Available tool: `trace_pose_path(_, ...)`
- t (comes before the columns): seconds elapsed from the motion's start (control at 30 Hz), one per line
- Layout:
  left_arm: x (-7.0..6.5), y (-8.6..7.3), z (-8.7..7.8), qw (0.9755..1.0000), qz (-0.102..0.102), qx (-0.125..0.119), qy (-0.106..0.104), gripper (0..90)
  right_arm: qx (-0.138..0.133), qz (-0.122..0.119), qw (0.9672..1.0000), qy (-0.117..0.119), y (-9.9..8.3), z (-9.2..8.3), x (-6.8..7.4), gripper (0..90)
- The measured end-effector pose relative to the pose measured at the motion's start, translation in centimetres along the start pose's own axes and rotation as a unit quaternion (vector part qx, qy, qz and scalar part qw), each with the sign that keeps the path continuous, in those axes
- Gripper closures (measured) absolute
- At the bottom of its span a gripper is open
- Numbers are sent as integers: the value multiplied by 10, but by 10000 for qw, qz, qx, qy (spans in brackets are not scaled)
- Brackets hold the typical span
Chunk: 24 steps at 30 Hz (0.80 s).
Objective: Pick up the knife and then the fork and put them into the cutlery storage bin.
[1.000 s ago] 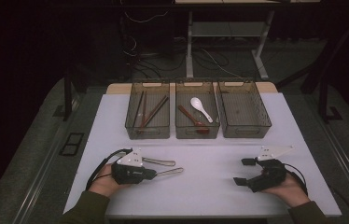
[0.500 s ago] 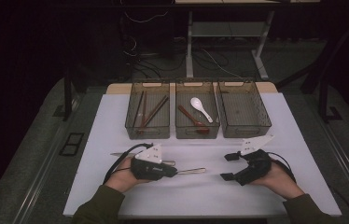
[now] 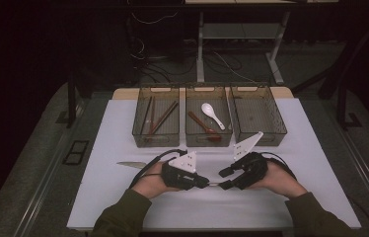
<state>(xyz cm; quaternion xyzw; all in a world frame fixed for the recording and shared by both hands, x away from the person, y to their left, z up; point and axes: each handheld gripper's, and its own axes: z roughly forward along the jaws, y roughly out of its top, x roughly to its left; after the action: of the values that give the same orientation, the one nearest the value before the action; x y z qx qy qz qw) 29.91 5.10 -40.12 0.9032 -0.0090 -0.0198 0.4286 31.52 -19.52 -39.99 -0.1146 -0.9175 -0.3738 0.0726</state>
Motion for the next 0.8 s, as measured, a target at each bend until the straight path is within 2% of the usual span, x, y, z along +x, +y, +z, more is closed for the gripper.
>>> trace_pose_path(0.07,0,2,2,10000,44,-6,-10,839,90,9,9998,194,1,4,-1,599)
trace_pose_path(0.3,-2,5,6,9999,137,31,-36,838,342,53,9978,557,2,14,0,771)
trace_pose_path(0.33,-2,6,7,9998,202,59,-43,838,356,0,9977,570,2,14,0,780)
trace_pose_path(0.4,-3,6,7,9998,199,73,-69,838,399,27,9969,681,2,15,2,792)
trace_pose_path(0.57,-5,6,10,9995,291,108,-18,838,478,28,9959,766,1,16,2,821)
trace_pose_path(0.6,-5,6,10,9996,275,86,-20,852,501,17,9959,756,1,16,3,862)
trace_pose_path(0.67,-4,6,9,9997,222,44,-6,839,491,30,9961,736,1,16,2,862)
trace_pose_path(0.8,-1,4,2,9998,-8,-191,99,714,580,60,9967,572,-1,16,1,862)
